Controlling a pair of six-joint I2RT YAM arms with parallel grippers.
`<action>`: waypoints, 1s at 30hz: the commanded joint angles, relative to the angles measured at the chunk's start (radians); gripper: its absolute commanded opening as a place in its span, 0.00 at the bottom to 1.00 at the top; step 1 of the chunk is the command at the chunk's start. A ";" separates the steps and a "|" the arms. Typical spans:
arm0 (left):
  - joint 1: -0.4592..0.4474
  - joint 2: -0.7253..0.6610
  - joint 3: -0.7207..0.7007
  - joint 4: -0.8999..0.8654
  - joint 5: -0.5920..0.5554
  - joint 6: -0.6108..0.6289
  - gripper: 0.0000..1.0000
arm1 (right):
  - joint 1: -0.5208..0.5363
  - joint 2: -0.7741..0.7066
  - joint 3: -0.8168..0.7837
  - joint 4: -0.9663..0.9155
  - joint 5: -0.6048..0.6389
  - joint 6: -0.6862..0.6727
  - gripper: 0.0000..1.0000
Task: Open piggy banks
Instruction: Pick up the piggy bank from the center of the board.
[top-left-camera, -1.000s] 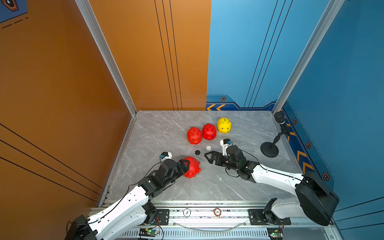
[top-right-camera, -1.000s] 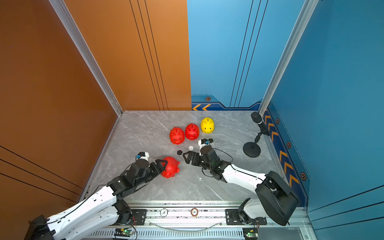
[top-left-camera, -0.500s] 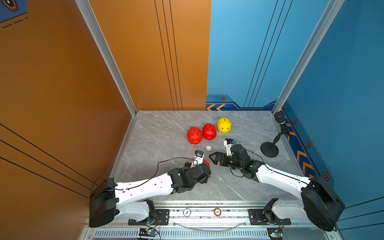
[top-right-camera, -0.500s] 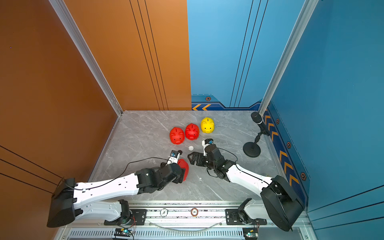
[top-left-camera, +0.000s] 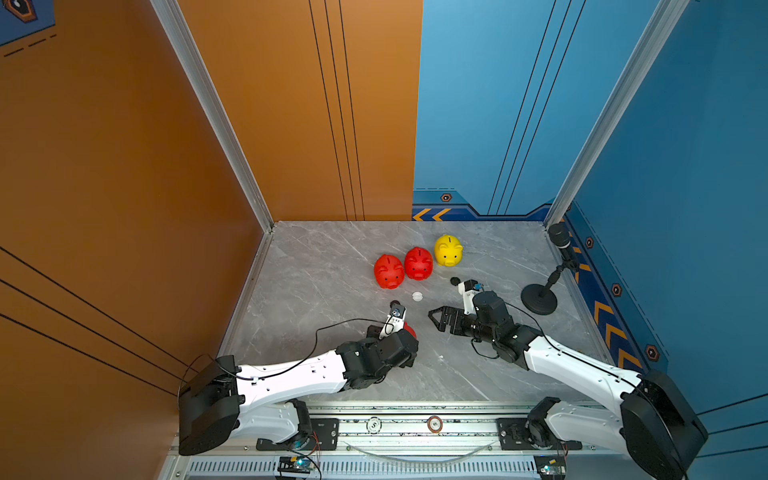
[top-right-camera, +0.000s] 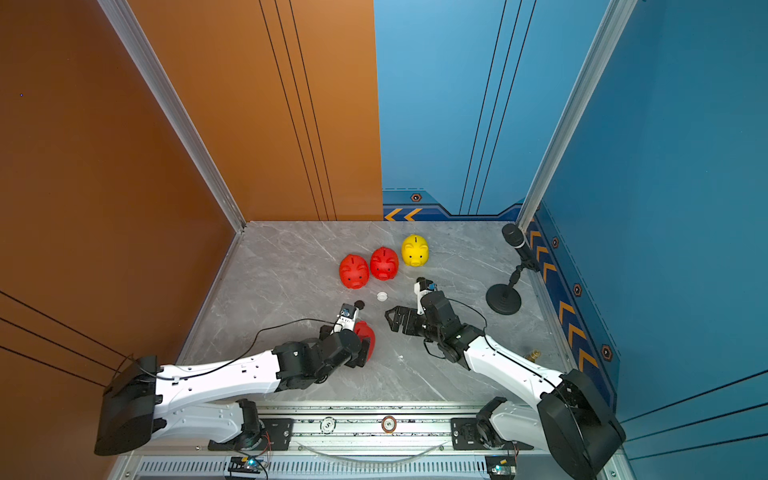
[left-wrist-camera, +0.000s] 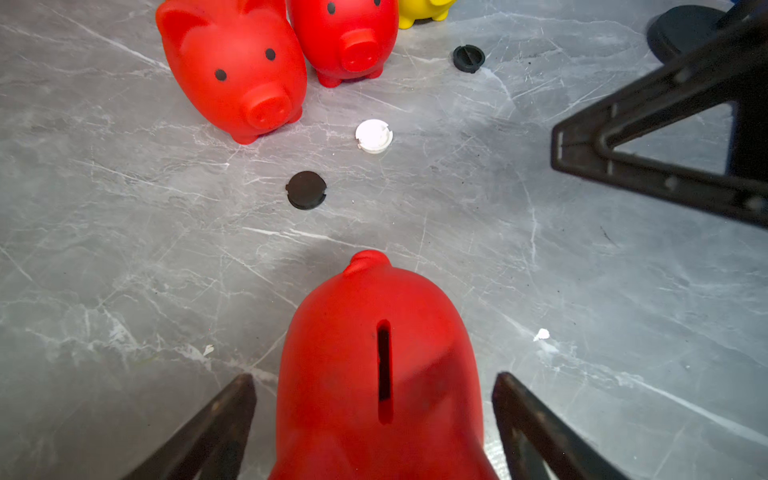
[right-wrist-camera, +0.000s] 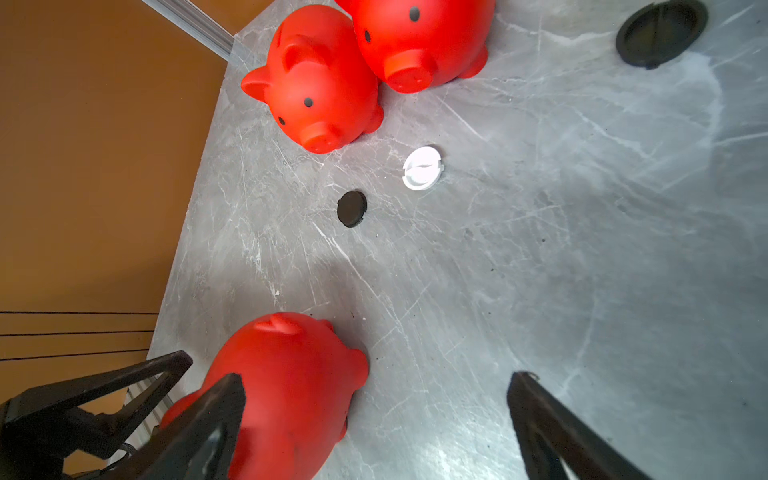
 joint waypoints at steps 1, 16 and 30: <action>0.008 -0.017 -0.032 0.067 0.036 0.019 0.92 | -0.006 -0.017 -0.018 -0.025 -0.010 -0.025 1.00; -0.026 -0.067 -0.087 0.110 -0.024 0.025 0.98 | -0.007 -0.020 -0.029 -0.008 -0.030 -0.031 1.00; -0.099 -0.027 -0.160 0.164 -0.138 -0.046 0.98 | -0.003 -0.014 -0.022 0.006 -0.044 -0.048 1.00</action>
